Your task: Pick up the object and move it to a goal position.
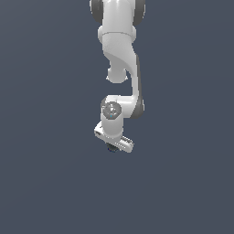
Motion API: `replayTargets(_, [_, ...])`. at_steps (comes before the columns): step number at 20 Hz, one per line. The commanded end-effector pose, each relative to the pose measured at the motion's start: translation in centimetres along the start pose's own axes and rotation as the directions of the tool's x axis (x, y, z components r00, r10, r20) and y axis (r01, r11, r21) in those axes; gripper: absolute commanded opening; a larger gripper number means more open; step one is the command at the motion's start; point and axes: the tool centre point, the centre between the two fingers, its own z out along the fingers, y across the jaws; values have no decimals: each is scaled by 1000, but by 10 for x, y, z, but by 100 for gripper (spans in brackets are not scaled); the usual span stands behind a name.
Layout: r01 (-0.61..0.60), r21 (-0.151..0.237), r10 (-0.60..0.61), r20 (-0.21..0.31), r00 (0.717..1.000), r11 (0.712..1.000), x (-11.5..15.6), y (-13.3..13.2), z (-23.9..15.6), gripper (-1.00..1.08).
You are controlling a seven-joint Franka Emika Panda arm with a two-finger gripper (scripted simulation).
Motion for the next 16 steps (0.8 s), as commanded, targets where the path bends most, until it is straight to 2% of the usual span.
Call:
replayTargets(1, [0,0,0,-1,1000,1000,1,0,1,-100])
replayTargets(16, [0,0,0,0,1000,1000,-2,0,-12,-100])
